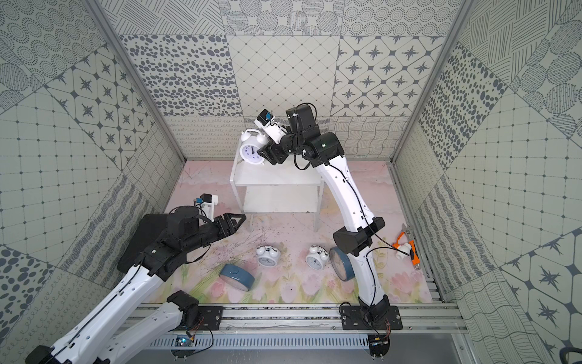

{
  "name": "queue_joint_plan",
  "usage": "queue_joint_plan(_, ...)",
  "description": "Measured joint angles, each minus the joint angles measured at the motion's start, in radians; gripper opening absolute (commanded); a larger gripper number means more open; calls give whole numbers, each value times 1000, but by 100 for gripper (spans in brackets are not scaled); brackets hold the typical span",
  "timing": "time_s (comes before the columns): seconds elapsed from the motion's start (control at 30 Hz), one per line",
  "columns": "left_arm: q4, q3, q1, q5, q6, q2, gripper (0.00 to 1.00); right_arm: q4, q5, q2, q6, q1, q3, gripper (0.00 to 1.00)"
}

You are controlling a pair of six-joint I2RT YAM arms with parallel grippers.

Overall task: Place the alarm clocks on the shelf by style
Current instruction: Place the alarm on the shelf.

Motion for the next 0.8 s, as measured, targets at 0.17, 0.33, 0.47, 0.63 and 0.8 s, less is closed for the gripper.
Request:
queue_joint_plan(0.17, 0, 0, 0, 0, 2, -4, 63, 12, 19, 0, 4, -1, 0, 73)
queue_joint_plan(0.33, 0, 0, 0, 0, 2, -4, 64, 14, 27, 0, 19, -3, 0, 80)
queue_joint_plan(0.47, -3, 1, 0, 0, 2, -2, 67, 14, 70, -2, 34, 7, 0, 84)
queue_joint_plan(0.63, -11, 11, 0, 0, 2, 9, 69, -33, 230, -55, 75, 53, -18, 83)
queue_joint_plan(0.8, -10, 14, 0, 10, -8, 30, 66, -44, 415, -337, 112, 195, -341, 85)
